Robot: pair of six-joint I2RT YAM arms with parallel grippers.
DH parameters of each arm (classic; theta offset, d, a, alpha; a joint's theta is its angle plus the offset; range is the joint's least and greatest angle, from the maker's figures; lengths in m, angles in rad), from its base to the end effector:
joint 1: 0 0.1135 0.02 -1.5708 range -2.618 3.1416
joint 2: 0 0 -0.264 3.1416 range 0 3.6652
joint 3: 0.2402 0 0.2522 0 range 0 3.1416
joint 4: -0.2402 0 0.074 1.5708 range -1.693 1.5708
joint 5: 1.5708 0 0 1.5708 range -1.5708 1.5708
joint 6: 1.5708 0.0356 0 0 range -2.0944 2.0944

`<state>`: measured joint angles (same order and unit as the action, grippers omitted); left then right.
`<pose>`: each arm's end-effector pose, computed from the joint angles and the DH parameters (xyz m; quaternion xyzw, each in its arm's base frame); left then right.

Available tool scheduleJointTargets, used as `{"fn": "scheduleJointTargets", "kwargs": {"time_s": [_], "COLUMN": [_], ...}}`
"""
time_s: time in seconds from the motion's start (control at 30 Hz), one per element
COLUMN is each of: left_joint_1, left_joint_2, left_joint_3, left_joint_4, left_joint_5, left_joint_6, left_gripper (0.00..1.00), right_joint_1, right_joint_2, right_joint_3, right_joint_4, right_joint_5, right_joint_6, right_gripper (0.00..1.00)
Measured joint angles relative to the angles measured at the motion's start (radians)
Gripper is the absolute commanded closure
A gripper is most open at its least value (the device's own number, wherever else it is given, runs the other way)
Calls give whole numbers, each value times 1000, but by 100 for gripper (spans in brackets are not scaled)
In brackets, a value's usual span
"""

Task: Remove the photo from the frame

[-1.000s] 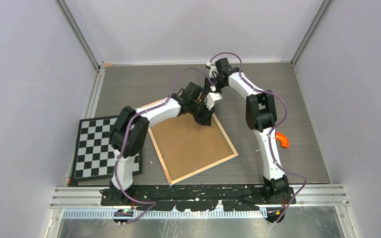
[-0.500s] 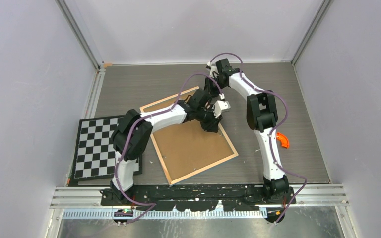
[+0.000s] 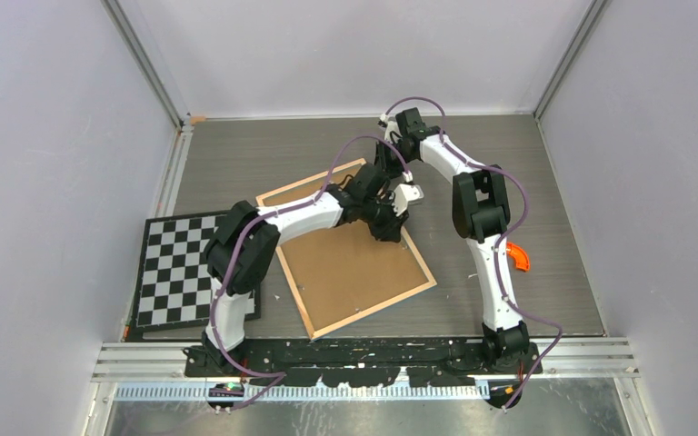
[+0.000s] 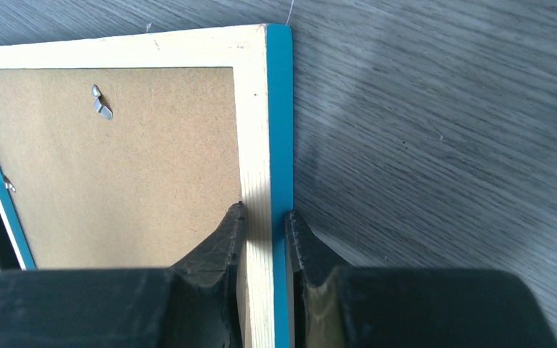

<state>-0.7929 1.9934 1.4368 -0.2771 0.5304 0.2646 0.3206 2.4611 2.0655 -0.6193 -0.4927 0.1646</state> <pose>0.2948 -0.3249 0.1983 0.5357 0.7297 -0.3268 0.2718 0.4977 0.1830 0.1511 -0.1394 0.9245 0.2916 0.2020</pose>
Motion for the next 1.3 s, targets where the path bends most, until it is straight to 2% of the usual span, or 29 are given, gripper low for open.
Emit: {"fn": "scheduleJointTargets", "kwargs": {"time_s": [0.23, 0.77, 1.07, 1.3], "left_joint_1": [-18, -31, -42, -48], "left_joint_2": [-19, -57, -58, -30], "left_joint_3": [-33, -106, -103, -21], "left_joint_4": [69, 154, 131, 0], "left_joint_5": [-89, -206, -154, -95], "left_joint_6": [-128, -173, -90, 37], "left_gripper": [100, 100, 100, 100], "right_joint_1": [0, -1, -2, -2], "right_joint_2": [-1, -9, -10, -10], "right_joint_3": [-2, -20, -21, -21], "right_joint_4": [2, 19, 20, 21], "right_joint_5": [0, 0, 0, -1], "right_joint_6": [0, 4, 7, 8], "right_gripper": [100, 99, 99, 99]}}
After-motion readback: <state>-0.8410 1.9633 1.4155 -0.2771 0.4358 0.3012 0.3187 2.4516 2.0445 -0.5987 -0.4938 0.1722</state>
